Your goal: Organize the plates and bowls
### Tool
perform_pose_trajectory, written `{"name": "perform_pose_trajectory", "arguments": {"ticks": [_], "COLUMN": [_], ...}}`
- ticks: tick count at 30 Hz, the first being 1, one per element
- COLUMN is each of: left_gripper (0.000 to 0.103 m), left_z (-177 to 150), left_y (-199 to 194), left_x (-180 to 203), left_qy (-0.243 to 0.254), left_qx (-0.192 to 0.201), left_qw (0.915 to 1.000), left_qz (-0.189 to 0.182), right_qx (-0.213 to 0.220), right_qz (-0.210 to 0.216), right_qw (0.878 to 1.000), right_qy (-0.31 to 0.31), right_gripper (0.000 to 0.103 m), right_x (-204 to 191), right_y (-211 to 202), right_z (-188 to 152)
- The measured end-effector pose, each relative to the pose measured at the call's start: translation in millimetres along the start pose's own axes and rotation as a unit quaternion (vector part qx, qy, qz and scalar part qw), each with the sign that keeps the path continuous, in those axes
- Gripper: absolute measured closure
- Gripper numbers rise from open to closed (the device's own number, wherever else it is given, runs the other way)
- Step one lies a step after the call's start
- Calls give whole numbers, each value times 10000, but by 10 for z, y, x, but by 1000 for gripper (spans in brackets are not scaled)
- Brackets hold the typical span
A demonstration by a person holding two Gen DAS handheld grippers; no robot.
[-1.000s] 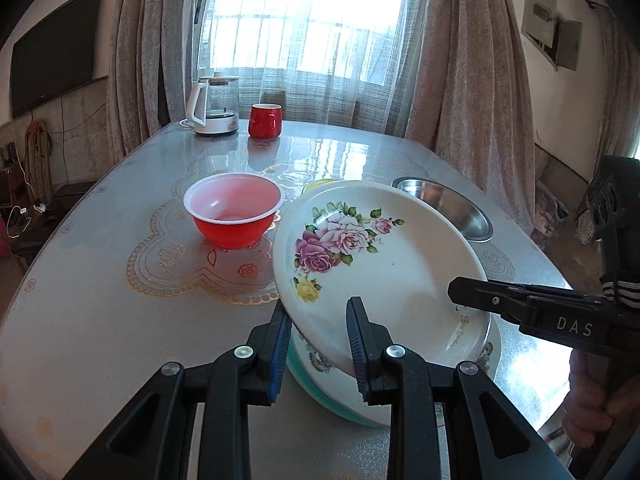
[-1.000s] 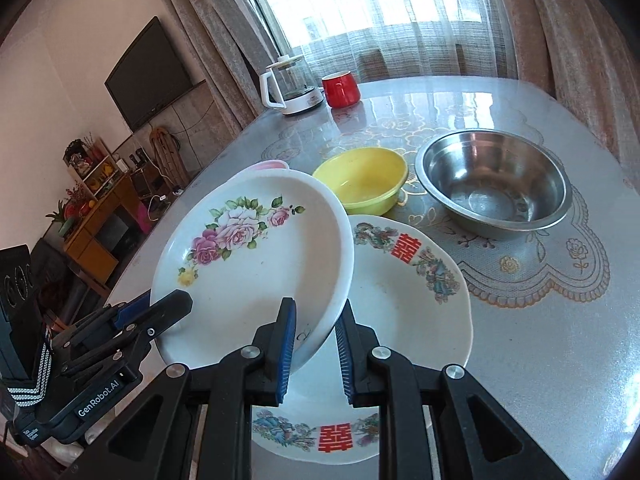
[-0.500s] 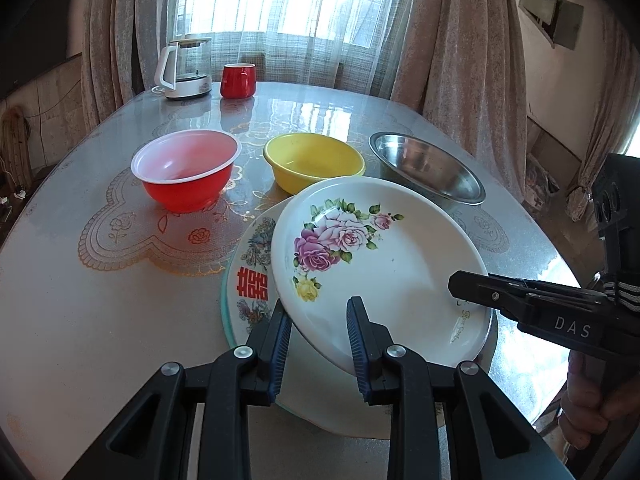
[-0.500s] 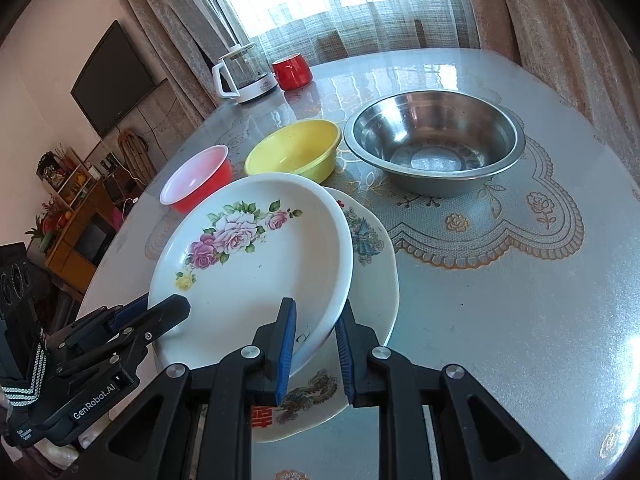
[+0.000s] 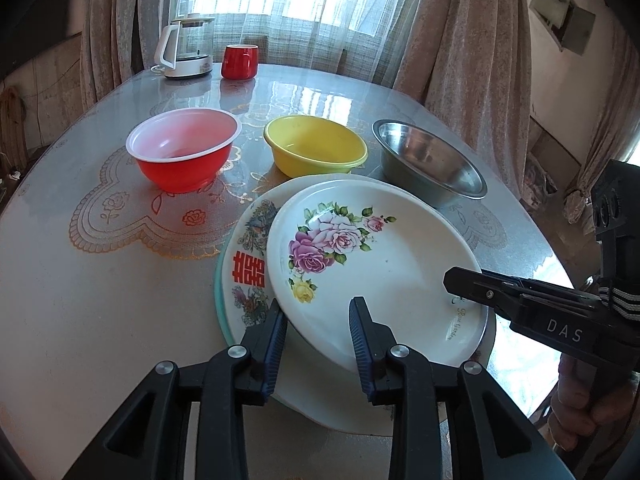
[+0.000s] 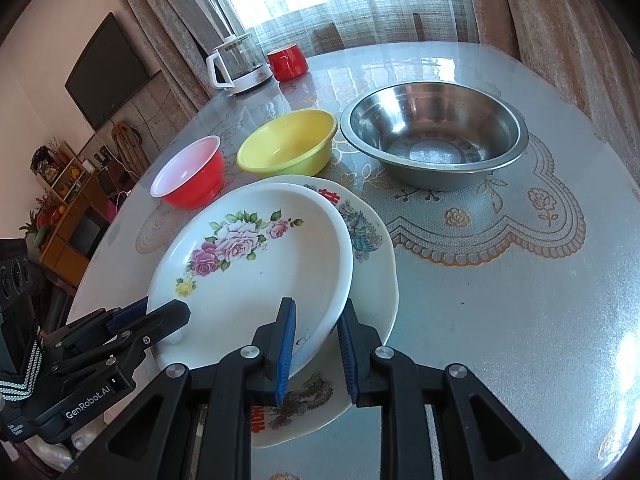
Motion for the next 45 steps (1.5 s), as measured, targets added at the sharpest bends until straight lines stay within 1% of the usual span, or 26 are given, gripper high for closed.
{"name": "perform_pose_trajectory", "arguments": {"ticks": [9, 12, 18, 21, 25, 27, 29, 34, 40, 41, 43, 45], "left_gripper": [68, 67, 66, 66, 64, 64, 64, 63, 63, 63, 63, 63], "left_z": [-16, -11, -29, -42, -50, -54, -59, -57, -51, -54, -55, -68], "left_y": [-25, -24, -28, -45, -59, -80, -99, -201, -299, -307, -327, -313], "left_x": [0, 1, 18, 24, 28, 22, 4, -43, -209, -247, -323, -376], "left_qy": [-32, 70, 141, 115, 152, 128, 123, 7, -252, -311, -416, -492], "left_qx": [-77, -39, -43, -47, -21, -13, 24, 119, 231, 249, 284, 266], "left_qw": [10000, 9999, 9998, 9999, 9998, 9998, 9998, 9999, 9992, 9989, 9983, 9979], "left_qz": [27, 121, 156, 110, 150, 158, 150, 101, 213, 244, 303, 317], "right_qx": [90, 187, 206, 213, 222, 289, 450, 706, 460, 482, 502, 449], "right_qz": [-256, -395, -405, -383, -318, -316, -285, -392, -272, -226, -228, -211], "right_qw": [9995, 9987, 9983, 9985, 9988, 9988, 9985, 9956, 9956, 9954, 9954, 9962], "right_qy": [-163, -276, -356, -337, -290, -231, -94, 466, 774, 800, 779, 709], "right_gripper": [80, 80, 80, 80, 80, 80, 80, 80, 81, 81, 85, 87], "right_x": [-2, 13, 7, 9, 20, 41, 92, 351, 472, 468, 449, 409], "right_y": [-24, -46, -50, -57, -62, -94, -163, -273, -169, -170, -177, -150], "right_z": [7, 17, 6, 6, 6, 17, 54, 142, 54, 48, 47, 35]}}
Point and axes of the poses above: each gripper's, at about its wrist camera, not at the fingertips, and y roughly the way its jaws point, x to its right, z to its top, the point moved 10 cm from there along y, roughly the way its jaws point, and after that the axes turned 5 degrees about y, right-handed, at the moved point
